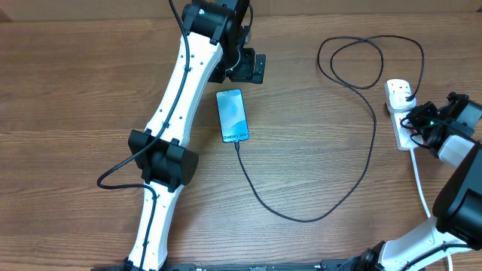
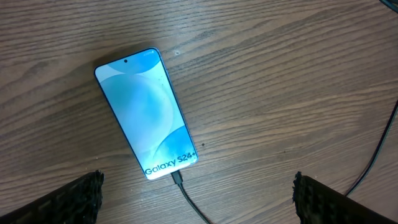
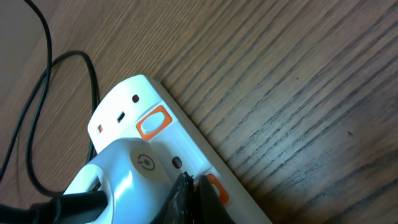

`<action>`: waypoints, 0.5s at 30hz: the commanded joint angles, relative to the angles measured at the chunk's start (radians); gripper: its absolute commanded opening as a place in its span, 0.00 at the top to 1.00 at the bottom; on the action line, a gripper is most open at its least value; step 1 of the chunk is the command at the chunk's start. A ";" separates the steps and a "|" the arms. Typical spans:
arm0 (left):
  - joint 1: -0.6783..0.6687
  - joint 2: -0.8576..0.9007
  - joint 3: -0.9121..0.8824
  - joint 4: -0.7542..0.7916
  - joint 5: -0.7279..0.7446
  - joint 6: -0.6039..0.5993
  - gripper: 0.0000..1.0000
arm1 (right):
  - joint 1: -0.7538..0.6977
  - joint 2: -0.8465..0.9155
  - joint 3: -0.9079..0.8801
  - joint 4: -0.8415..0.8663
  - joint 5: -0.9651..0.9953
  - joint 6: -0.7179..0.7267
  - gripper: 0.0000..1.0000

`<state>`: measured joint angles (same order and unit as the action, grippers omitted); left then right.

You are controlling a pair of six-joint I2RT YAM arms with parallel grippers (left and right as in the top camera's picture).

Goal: Plug charger to phone and switch on socket
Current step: 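Press the orange switch on the white power strip with the right gripper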

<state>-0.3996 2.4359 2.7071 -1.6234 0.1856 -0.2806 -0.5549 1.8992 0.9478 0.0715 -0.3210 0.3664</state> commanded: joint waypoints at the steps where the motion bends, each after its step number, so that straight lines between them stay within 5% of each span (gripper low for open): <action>1: -0.001 -0.015 0.023 0.005 -0.010 0.004 0.00 | 0.022 0.024 0.010 -0.019 -0.074 -0.004 0.96; 15: -0.001 -0.015 0.023 0.005 -0.010 0.004 0.00 | 0.090 0.026 0.010 -0.082 -0.066 -0.016 0.96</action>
<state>-0.3996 2.4359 2.7071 -1.6230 0.1856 -0.2806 -0.5358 1.8992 0.9691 0.0238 -0.2844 0.3618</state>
